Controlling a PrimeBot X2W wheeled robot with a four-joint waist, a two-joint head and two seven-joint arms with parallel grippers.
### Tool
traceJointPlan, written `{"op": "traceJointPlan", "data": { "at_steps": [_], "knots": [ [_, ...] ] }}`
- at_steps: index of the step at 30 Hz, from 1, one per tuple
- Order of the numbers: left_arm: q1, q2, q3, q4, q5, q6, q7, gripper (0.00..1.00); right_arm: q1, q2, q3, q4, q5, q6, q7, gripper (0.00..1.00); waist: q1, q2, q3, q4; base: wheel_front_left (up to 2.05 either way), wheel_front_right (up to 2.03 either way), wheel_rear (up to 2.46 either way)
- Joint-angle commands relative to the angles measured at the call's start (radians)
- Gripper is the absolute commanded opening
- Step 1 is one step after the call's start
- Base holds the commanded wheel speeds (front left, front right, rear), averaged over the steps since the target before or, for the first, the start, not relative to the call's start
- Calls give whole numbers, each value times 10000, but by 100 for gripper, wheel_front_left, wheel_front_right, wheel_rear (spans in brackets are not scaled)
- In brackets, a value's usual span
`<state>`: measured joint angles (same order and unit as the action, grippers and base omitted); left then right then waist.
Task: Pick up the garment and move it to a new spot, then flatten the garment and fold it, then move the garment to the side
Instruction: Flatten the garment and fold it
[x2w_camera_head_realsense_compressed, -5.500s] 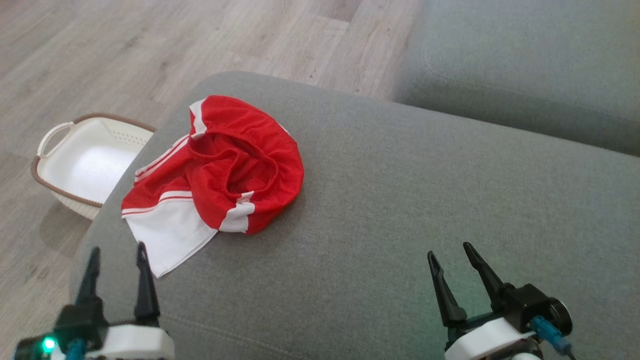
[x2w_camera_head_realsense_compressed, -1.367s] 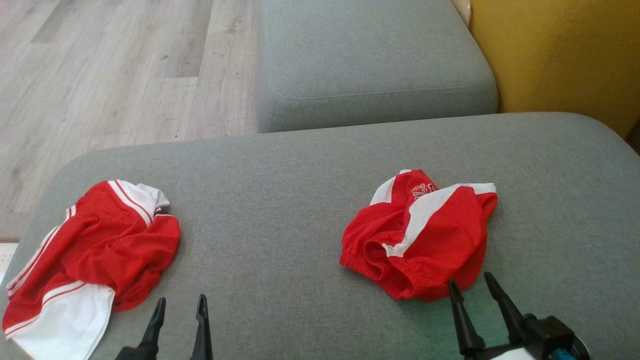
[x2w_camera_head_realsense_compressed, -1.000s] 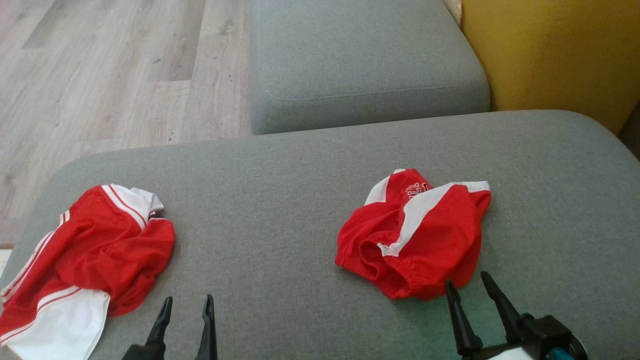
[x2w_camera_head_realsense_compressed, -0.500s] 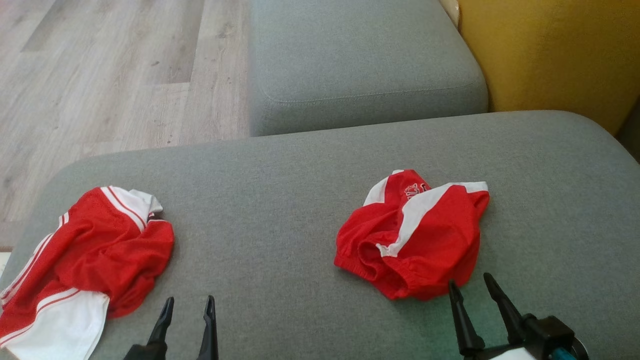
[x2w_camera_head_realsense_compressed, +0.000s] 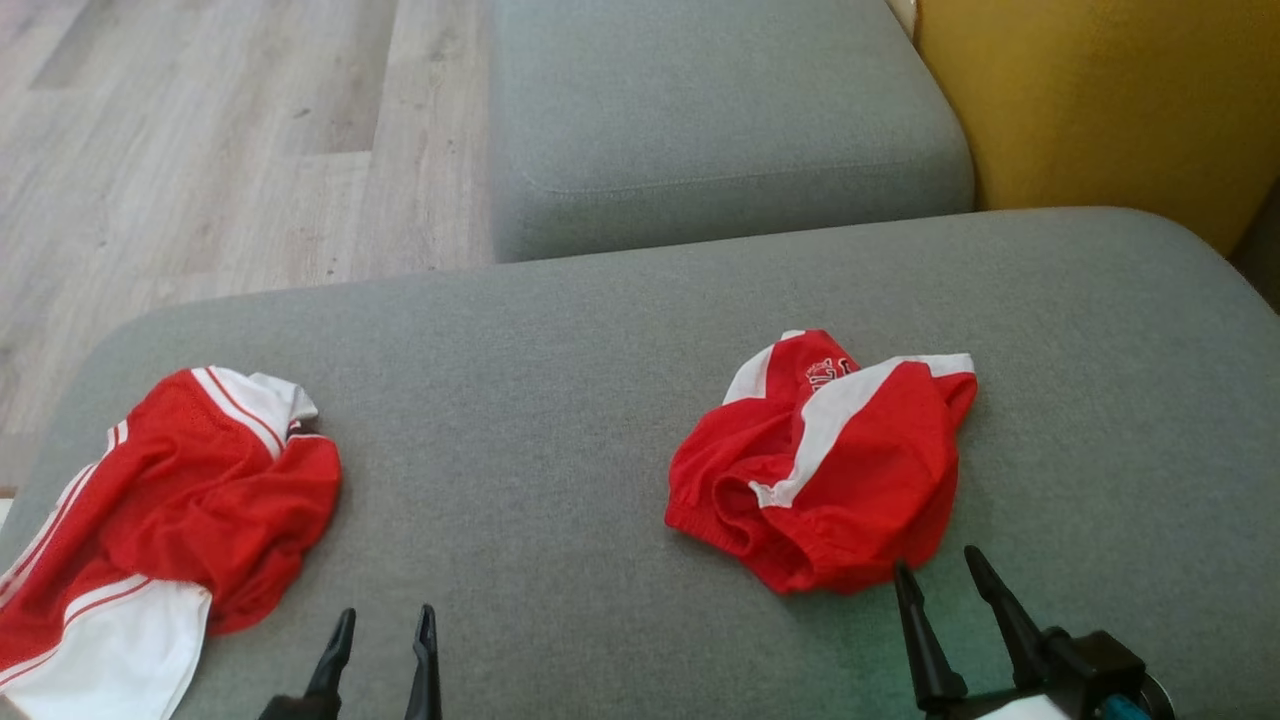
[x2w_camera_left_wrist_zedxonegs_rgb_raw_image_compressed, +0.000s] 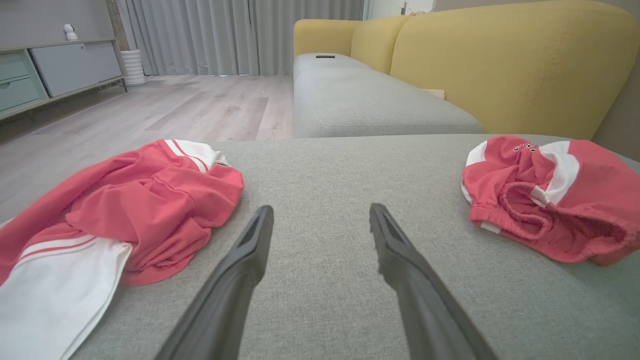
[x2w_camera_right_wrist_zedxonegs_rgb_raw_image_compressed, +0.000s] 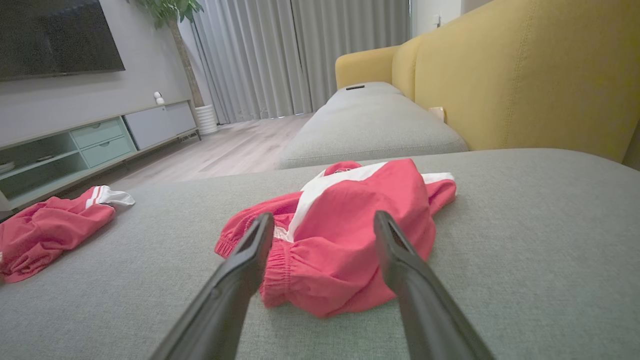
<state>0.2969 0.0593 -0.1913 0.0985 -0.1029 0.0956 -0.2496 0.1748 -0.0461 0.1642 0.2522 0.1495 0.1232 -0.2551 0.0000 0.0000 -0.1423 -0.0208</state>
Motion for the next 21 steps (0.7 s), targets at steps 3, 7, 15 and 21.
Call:
{"op": "traceJointPlan", "data": {
  "at_steps": [3,7,15,21],
  "knots": [
    [-688,-90,78,-109,-340,-183,-122,100,-591,-41,281,-292,-91,75,-67,100,0,0,156,-125,0,0,0],
    [-1062,-90,-334,321,-519,-659,-122,100,-705,-41,351,-302,-189,75,-67,100,0,0,439,-340,0,0,0],
    [-2548,-91,-1759,1445,-1533,-1407,-122,100,-1002,-109,569,-333,-552,75,-67,100,0,0,1003,-910,0,0,0],
    [-4106,-91,-3381,2763,-2417,-1499,-122,100,-1274,-226,823,-313,-641,75,-67,100,0,0,1443,-1598,0,0,0]
  ]
}}
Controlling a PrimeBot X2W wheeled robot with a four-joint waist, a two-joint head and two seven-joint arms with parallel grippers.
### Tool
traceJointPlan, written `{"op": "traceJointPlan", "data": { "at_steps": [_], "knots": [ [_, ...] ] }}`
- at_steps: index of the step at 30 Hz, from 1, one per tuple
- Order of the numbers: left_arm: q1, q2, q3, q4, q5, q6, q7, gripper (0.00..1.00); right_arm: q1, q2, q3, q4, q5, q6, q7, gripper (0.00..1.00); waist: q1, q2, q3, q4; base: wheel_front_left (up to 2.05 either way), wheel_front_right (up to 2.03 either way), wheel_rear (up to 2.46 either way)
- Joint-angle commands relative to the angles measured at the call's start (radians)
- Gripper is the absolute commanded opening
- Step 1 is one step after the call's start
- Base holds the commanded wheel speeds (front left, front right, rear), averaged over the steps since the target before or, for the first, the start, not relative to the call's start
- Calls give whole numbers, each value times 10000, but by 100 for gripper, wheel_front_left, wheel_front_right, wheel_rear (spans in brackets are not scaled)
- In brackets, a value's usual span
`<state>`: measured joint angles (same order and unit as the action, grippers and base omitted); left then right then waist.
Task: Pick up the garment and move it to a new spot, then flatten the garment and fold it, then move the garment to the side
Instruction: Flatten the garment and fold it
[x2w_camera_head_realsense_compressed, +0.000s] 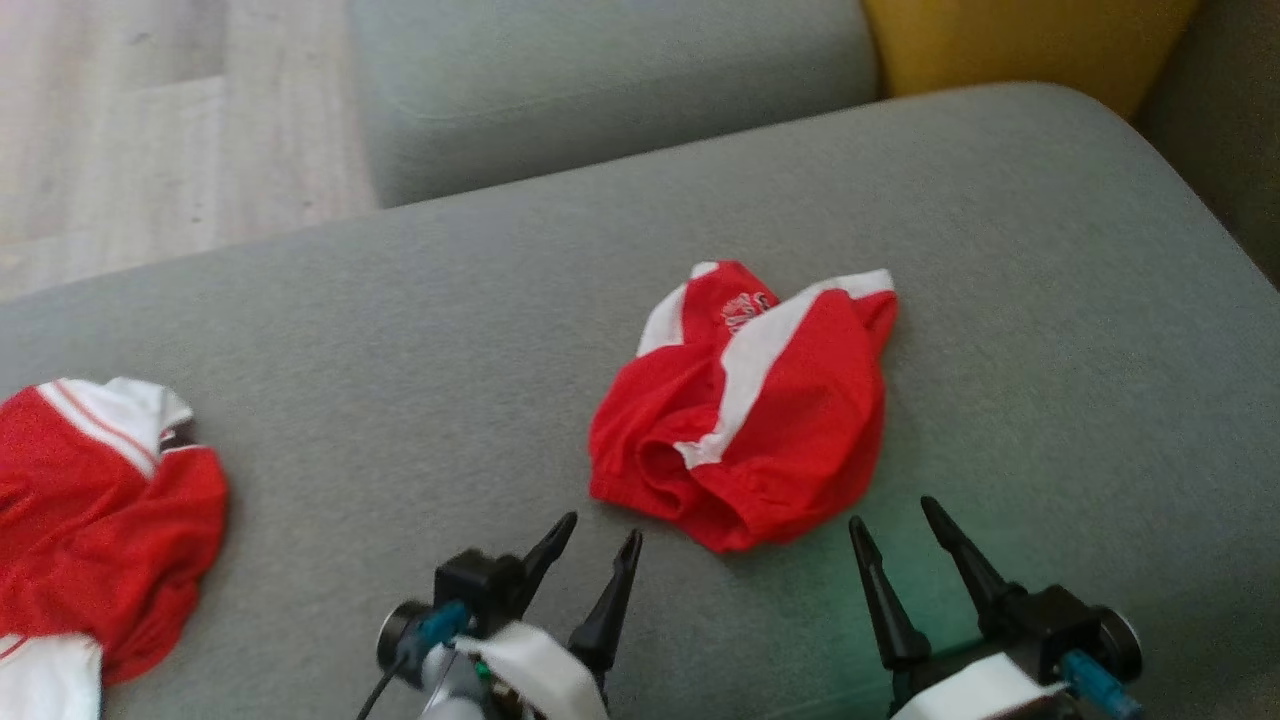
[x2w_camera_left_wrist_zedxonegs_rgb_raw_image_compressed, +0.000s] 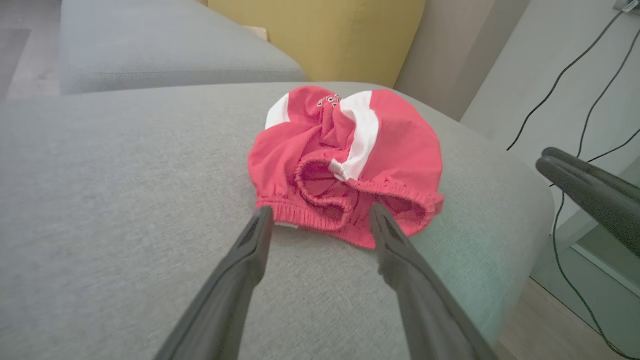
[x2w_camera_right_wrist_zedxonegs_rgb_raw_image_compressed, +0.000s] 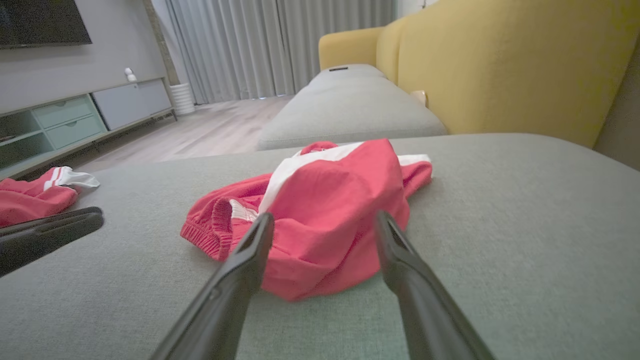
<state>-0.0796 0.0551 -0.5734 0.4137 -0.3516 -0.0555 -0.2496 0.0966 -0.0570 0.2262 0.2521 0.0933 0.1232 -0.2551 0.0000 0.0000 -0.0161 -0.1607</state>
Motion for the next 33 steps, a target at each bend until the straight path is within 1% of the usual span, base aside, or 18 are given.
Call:
{"op": "traceJointPlan", "data": {
  "at_steps": [1,4,6,9,12,16,23,24,25,27,31,33],
  "knots": [
    [-597,-49,230,-202,-167,59,-122,100,-543,-131,253,-303,-107,75,-67,100,0,0,259,-334,0,0,0],
    [-1379,-49,-356,314,-613,245,-122,100,-665,-126,308,-309,-129,75,-67,100,0,0,489,-667,0,0,0],
    [-1851,-49,-661,668,-971,286,-122,100,-747,-121,408,-312,-145,75,-67,100,0,0,647,-876,0,0,0],
    [-2349,-49,-850,1063,-2313,275,-122,100,-908,-129,575,-298,-203,75,-67,100,0,0,963,-1113,0,0,0],
    [-2867,-49,-1087,1444,-3224,380,-122,100,-1088,-107,568,-273,-253,75,-67,100,0,0,1221,-1329,0,0,0],
    [-3434,-49,-1497,2094,-3698,459,-122,100,-1249,-61,504,-212,-319,75,-67,100,0,0,1432,-1576,0,0,0],
    [-3860,-49,-1596,2689,-4089,654,-122,100,-1373,9,425,-146,-326,75,-67,100,0,0,1555,-1857,0,0,0],
    [-3890,-49,-1573,2725,-4115,663,-122,57,-1375,15,417,-140,-324,75,-67,100,0,0,1554,-1880,0,0,0],
    [-3896,-49,-1570,2766,-4152,656,-122,0,-1374,21,397,-138,-324,75,-67,100,0,0,1547,-1902,0,0,0],
    [-3901,-49,-1509,2724,-4261,552,-122,0,-1368,31,362,-134,-322,75,-67,100,0,0,1522,-1930,0,0,0],
    [-4120,-49,-1248,2465,-4128,324,-122,0,-1292,49,314,-79,-320,75,-67,100,0,0,1282,-1975,0,0,0],
    [-4342,-35,-1293,2340,-4117,48,-99,0,-1246,53,306,-72,-309,75,-67,100,0,0,1108,-2000,0,0,0]
  ]
}}
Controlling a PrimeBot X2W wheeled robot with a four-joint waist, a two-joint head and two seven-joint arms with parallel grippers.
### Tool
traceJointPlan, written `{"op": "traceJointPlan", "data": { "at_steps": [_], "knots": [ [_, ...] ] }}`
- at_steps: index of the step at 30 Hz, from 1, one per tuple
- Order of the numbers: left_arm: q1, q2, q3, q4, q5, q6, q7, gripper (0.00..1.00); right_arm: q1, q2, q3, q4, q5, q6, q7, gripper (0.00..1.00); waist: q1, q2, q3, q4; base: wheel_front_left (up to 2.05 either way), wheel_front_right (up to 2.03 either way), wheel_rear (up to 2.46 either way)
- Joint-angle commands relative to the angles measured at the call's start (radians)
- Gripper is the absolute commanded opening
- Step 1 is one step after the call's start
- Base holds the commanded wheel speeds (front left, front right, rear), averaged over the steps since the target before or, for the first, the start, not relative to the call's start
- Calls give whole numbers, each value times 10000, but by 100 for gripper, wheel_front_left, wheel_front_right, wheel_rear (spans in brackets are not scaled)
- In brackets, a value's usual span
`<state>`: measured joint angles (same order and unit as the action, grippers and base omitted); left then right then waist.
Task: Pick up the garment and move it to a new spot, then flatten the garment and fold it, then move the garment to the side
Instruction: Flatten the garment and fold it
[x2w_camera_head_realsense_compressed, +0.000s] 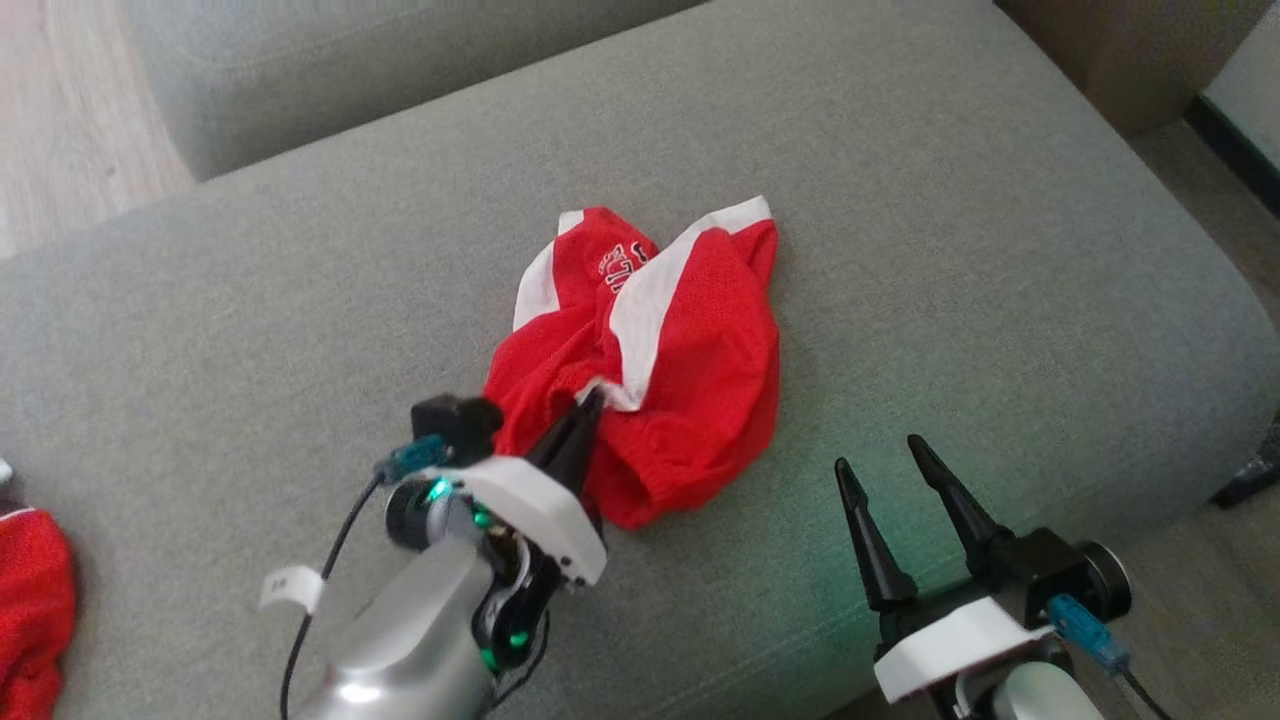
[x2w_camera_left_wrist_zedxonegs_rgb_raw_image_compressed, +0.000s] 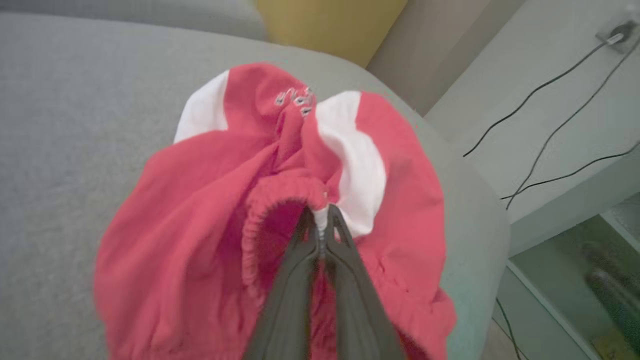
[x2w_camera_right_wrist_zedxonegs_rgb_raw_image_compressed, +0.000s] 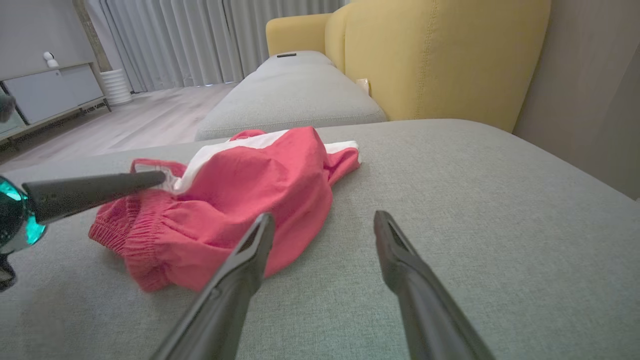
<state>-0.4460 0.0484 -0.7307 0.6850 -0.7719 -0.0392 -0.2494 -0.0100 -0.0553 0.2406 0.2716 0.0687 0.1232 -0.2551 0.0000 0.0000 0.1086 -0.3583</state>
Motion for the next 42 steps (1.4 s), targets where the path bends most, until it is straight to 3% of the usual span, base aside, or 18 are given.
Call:
{"op": "traceJointPlan", "data": {
  "at_steps": [1,5,10,17,20,24,32,42],
  "knots": [
    [-840,72,247,-507,85,-251,-55,0,-148,38,152,-273,-53,75,-67,100,0,0,-230,-31,0,0,0],
    [-1251,265,354,-1310,-226,-568,241,0,-22,42,103,-271,-33,75,-67,100,0,0,-517,-9,0,0,0],
    [-1004,1188,660,-3696,-1065,-681,1352,0,256,43,-111,-369,-66,75,-67,100,0,0,-796,368,0,0,0],
    [1773,3588,1078,-7164,-1814,609,2868,0,612,-14,-429,-491,-45,75,-67,100,0,0,-971,1456,0,0,0],
    [2974,4527,1336,-7684,-1820,1178,2932,0,575,-71,-343,-496,-8,75,-67,100,0,0,-926,1899,0,0,0],
    [3714,5269,1511,-7522,-1472,1571,2718,0,426,-208,-151,-427,344,75,-67,100,0,0,-834,2506,0,0,0],
    [3520,5299,1583,-6417,-905,1770,2113,0,-682,-1011,950,502,1971,75,-67,100,0,0,-529,3347,0,0,0],
    [2663,4920,1314,-5261,-314,1643,1715,0,-3222,-2177,4425,3199,4895,75,-53,100,0,0,-36,3865,0,0,0]
  ]
}}
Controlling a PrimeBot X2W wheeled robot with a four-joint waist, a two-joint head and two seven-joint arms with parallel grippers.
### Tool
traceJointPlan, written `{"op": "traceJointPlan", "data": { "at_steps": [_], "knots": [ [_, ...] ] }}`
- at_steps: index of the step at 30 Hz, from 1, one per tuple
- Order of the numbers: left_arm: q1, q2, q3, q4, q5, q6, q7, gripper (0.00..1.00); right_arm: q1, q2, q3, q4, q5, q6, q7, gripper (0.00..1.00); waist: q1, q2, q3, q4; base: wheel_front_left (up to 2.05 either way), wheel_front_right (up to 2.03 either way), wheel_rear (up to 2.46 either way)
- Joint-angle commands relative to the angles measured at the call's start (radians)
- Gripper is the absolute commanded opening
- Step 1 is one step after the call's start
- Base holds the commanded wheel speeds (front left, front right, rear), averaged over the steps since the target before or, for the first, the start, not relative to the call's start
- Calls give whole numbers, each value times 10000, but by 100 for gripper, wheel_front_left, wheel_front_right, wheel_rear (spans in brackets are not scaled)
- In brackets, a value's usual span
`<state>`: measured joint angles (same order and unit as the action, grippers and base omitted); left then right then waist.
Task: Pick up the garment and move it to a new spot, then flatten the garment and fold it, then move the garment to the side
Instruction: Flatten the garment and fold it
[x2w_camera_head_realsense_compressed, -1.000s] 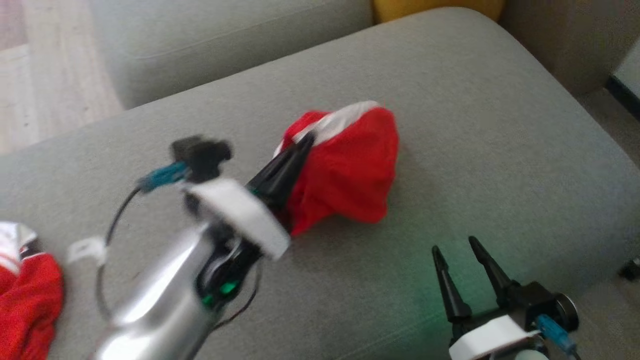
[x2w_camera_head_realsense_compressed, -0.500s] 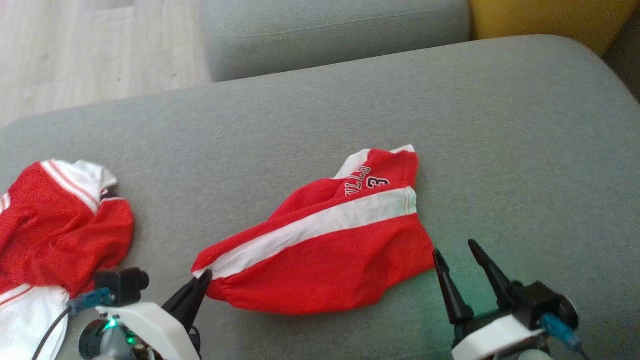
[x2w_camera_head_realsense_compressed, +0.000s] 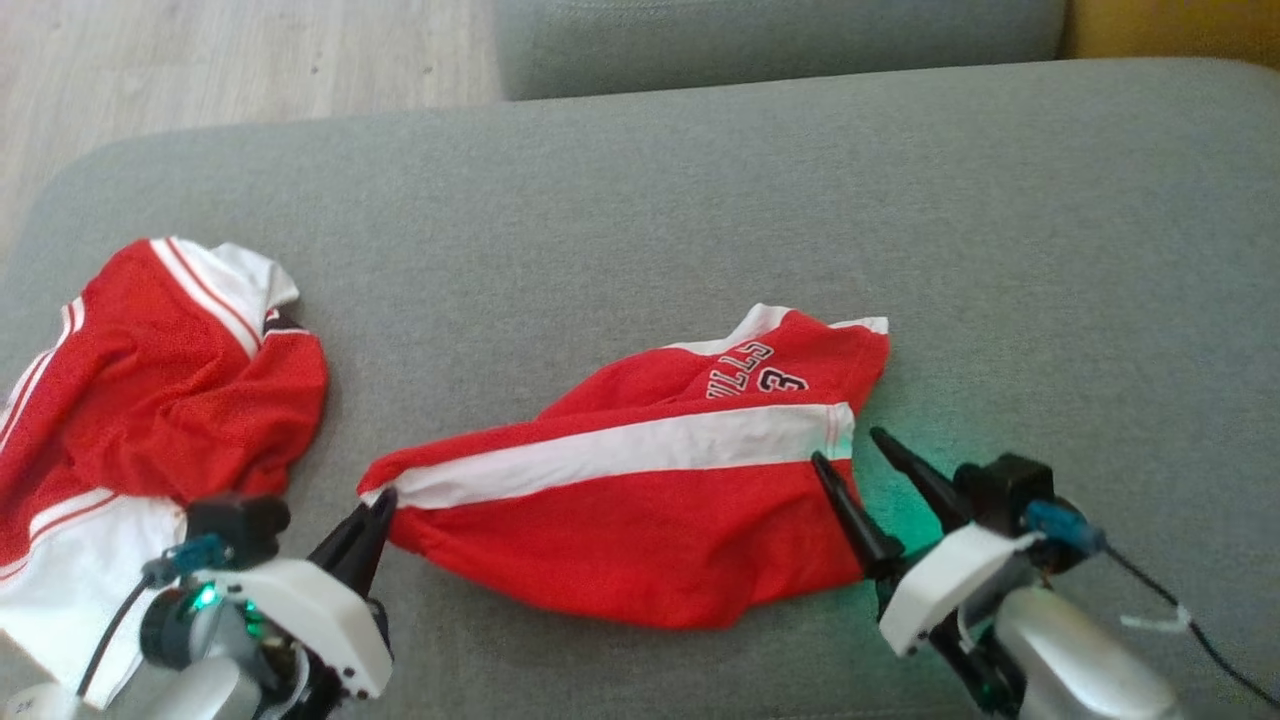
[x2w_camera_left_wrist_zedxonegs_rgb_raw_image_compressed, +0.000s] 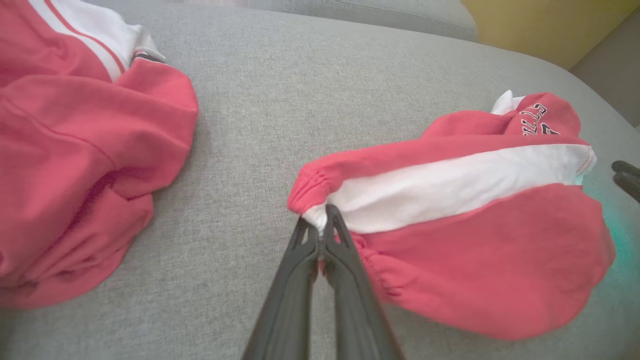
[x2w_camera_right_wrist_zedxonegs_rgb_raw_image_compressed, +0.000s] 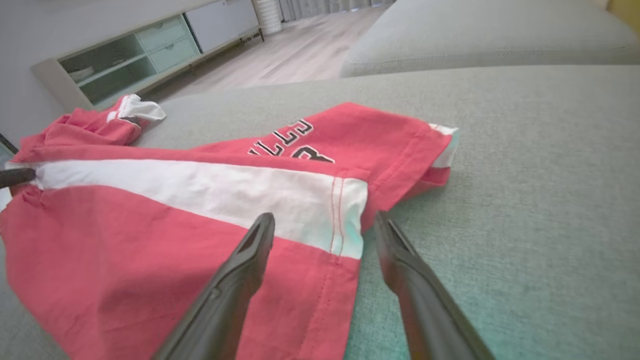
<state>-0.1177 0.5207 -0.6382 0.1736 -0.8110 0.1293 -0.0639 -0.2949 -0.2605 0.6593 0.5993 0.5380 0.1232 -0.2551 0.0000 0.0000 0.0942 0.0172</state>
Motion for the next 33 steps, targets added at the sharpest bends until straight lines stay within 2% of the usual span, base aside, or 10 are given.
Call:
{"op": "traceJointPlan", "data": {
  "at_steps": [1,11,14,15,16,17,21,26,30,33],
  "knots": [
    [-695,149,358,-75,105,-71,-157,0,-565,-160,427,132,387,75,-56,100,0,0,137,153,0,0,0],
    [-1203,-217,88,330,321,-215,-246,0,-1152,-141,813,965,875,75,-64,100,0,0,298,461,0,0,0],
    [-1235,-257,42,410,321,-244,-254,0,-1199,-112,923,1225,863,75,-65,61,0,0,246,480,0,0,0],
    [-1234,-258,38,428,314,-248,-258,0,-1193,-76,931,1262,882,75,-65,44,0,0,228,472,0,0,0],
    [-1225,-259,35,444,306,-250,-264,0,-1178,-47,935,1280,894,75,-65,18,0,0,199,458,0,0,0],
    [-1212,-255,31,459,299,-248,-266,0,-1150,-22,941,1269,908,75,-65,0,0,0,156,436,0,0,0],
    [-1151,-206,4,477,284,-261,-271,0,-986,-115,883,884,856,75,-65,0,0,0,-72,286,0,0,0],
    [-1366,-17,44,65,376,-407,-365,0,-1007,-530,-13,-369,619,75,-66,0,0,0,-287,-82,0,0,0],
    [-2473,-6,193,-599,275,-1067,-276,0,-1746,-1094,-724,-1430,481,75,-66,0,0,0,-143,-439,0,0,0],
    [-4033,-95,266,-714,534,-1525,-102,0,-2925,-1576,-1143,-1710,443,75,-66,0,0,0,240,-708,0,0,0]
  ]
}}
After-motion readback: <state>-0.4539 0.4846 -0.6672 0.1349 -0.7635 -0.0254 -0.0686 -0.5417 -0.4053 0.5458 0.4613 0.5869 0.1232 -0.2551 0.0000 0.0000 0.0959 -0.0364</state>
